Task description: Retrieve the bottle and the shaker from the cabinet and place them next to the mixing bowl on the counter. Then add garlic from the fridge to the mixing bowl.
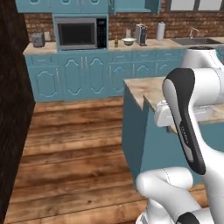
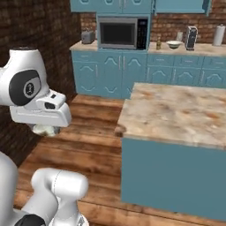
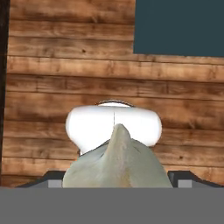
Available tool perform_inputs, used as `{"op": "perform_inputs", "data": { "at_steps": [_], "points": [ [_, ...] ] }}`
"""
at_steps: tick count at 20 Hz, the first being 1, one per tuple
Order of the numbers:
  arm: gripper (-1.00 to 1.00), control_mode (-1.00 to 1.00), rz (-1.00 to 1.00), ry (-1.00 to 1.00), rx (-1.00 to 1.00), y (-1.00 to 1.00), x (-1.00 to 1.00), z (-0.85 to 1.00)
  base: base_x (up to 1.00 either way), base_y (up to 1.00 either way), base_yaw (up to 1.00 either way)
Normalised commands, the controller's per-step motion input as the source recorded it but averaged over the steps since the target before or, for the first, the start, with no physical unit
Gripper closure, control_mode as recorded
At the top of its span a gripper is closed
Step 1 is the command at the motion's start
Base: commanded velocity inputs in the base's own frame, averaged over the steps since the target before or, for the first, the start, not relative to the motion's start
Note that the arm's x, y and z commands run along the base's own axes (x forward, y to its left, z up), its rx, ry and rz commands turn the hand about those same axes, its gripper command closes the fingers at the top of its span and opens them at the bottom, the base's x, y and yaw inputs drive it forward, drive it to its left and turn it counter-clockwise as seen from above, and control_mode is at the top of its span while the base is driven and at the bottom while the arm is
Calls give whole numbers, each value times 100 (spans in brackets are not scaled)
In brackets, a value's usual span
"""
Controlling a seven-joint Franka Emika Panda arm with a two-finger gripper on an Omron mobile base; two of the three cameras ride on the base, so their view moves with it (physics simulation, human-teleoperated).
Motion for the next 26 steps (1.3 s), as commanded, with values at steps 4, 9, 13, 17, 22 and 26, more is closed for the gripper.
{"op": "perform_inputs", "data": {
  "at_steps": [4, 9, 13, 17, 22, 26],
  "points": [
    [100, 100, 0, 0, 0, 0, 0, 0, 99, 100, -4],
    [100, 100, 0, 0, 0, 0, 0, 0, 100, 100, -25],
    [100, 100, 0, 0, 0, 0, 0, 0, 99, 94, -46],
    [100, 100, 0, 0, 0, 0, 0, 0, 97, 84, -54],
    [100, 100, 0, 0, 0, 0, 0, 0, 100, 97, -53],
    [100, 100, 0, 0, 0, 0, 0, 0, 100, 96, -55]
  ]
}}
